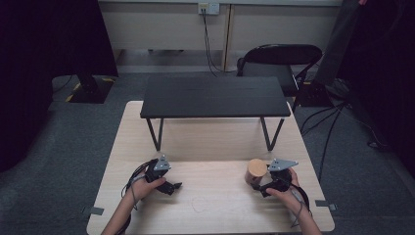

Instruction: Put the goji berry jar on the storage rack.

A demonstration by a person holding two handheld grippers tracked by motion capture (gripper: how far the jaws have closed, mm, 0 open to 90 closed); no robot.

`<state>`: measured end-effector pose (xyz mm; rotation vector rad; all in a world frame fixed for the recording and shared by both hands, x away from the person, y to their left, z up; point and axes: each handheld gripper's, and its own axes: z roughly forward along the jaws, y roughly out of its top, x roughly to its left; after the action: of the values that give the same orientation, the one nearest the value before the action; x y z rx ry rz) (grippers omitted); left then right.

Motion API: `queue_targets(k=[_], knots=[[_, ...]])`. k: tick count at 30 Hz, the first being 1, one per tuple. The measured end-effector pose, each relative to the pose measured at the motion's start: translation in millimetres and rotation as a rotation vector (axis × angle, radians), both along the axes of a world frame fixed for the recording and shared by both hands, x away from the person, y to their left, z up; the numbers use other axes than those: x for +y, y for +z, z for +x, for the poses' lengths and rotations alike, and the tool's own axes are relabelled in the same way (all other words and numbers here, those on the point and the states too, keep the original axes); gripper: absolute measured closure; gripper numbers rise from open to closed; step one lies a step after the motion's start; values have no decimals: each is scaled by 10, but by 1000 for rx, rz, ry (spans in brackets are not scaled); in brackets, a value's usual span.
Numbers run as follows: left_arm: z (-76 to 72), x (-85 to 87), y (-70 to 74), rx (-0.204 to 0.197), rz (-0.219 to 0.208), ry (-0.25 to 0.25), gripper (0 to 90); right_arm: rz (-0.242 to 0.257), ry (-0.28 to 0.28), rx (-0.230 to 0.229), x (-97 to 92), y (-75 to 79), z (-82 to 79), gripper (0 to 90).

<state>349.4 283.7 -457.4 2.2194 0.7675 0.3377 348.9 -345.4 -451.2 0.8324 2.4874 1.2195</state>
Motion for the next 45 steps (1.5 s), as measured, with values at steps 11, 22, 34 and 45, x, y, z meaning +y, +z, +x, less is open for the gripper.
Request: queue_targets(k=[11, 22, 34, 45], knots=[[-1, 1, -3, -1, -2, 0, 0, 7, -2, -12, 47, -19, 11, 4], [-1, 1, -2, 0, -1, 0, 0, 17, -3, -22, 68, -32, 21, 66], [-1, 0, 0, 0, -1, 1, 0, 30, 36, -37, 38, -29, 46, 244], [0, 0, 0, 0, 0, 0, 0, 17, 28, -58, 82, -16, 3, 256]])
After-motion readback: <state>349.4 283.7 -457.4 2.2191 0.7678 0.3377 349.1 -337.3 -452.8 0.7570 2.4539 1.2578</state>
